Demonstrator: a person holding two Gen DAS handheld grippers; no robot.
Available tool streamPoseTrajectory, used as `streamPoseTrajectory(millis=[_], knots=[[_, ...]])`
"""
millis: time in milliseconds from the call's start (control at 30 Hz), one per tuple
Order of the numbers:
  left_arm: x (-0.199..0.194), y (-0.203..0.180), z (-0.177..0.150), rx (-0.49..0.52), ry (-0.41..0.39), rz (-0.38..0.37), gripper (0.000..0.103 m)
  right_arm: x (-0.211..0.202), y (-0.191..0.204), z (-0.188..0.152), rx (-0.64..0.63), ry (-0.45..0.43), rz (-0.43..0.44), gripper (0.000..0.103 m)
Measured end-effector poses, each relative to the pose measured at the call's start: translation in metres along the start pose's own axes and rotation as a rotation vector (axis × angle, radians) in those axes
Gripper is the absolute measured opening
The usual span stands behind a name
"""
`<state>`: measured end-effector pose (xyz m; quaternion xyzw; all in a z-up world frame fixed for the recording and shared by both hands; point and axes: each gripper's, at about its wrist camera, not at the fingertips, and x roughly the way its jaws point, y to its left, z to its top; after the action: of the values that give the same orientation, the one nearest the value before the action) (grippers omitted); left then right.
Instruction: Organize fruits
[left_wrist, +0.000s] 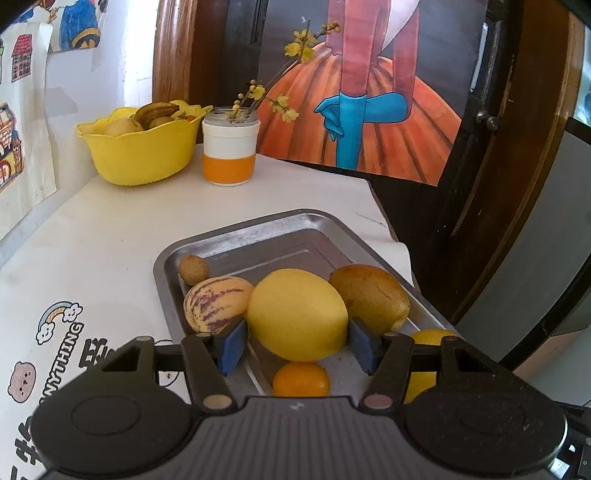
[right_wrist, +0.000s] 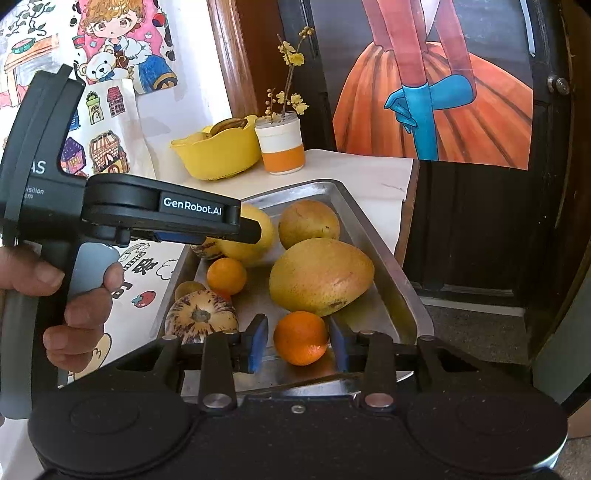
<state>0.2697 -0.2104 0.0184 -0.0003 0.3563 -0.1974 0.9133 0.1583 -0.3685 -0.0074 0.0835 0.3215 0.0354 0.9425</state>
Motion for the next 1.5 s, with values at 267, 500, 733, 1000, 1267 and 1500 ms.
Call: streamPoseTrajectory(millis=[267, 500, 733, 1000, 1267, 1500], knots=[[-0.008, -0.001, 0.001, 0.01, -0.029, 0.001, 0.077, -0.004, -0.001, -0.001, 0.014, -0.012, -0.008, 0.06], [-0.012, 0.003, 0.001, -0.01, -0.041, 0.015, 0.088, -0.007, -0.002, -0.002, 0.025, -0.024, -0.017, 0.071], [-0.018, 0.007, 0.0, -0.04, -0.056, 0.028, 0.102, -0.012, -0.002, -0.001, 0.037, -0.039, -0.032, 0.093], [-0.025, 0.016, -0.003, -0.075, -0.06, 0.05, 0.102, -0.018, 0.003, -0.001, 0.049, -0.058, -0.03, 0.102], [-0.036, 0.026, -0.007, -0.109, -0.075, 0.073, 0.102, -0.023, 0.009, -0.003, 0.04, -0.059, -0.039, 0.102], [-0.045, 0.03, -0.014, -0.119, -0.084, 0.087, 0.102, -0.03, 0.018, -0.006, 0.025, -0.06, -0.043, 0.102]])
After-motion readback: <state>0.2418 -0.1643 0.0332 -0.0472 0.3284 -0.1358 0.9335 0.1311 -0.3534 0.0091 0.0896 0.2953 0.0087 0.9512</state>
